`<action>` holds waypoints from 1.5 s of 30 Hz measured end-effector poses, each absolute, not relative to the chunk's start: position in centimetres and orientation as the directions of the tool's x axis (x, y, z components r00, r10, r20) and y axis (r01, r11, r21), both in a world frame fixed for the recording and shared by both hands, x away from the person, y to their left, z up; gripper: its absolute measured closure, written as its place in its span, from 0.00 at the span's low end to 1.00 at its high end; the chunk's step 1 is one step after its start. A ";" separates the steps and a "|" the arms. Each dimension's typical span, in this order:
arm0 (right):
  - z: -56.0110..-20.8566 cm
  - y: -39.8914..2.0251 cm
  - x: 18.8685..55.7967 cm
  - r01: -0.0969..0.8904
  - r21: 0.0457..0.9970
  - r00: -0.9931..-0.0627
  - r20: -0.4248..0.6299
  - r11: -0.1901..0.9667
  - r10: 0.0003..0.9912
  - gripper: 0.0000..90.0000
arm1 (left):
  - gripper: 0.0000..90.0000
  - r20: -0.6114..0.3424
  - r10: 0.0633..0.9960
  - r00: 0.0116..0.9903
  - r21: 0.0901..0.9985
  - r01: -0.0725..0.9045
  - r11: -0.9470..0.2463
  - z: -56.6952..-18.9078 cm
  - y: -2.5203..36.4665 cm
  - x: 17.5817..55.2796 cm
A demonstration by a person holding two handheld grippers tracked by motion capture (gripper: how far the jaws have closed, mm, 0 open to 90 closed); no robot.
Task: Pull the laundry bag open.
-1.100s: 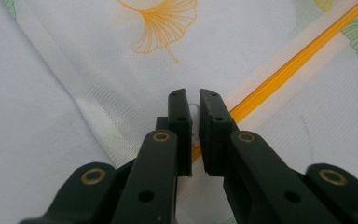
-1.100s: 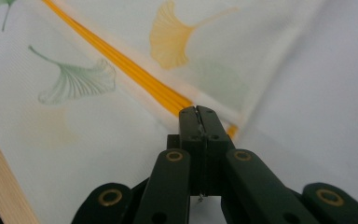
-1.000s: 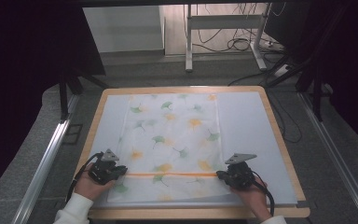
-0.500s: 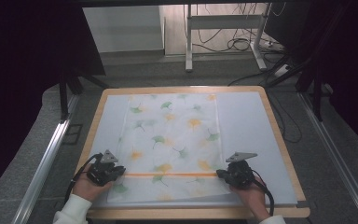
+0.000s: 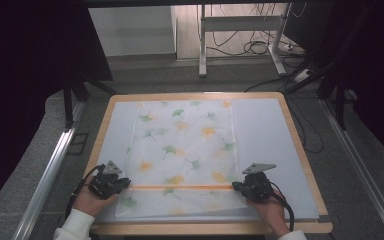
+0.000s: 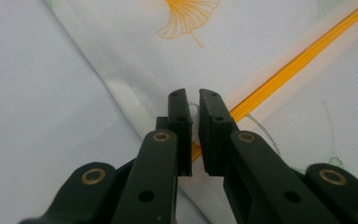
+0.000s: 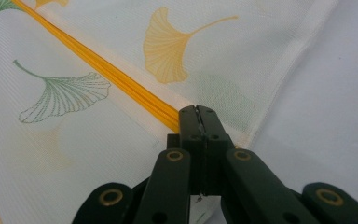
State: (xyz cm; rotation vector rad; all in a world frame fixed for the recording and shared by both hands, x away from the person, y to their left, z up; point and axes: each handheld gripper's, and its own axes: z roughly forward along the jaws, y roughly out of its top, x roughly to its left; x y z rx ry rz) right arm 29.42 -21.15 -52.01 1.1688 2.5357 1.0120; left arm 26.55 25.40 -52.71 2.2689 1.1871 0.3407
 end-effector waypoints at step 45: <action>-51.8 -21.2 29.4 0.591 0.654 -0.691 0.109 0.472 0.714 0.99 | 0.69 -0.077 0.872 0.484 0.725 0.627 -0.284 -51.7 27.2 25.4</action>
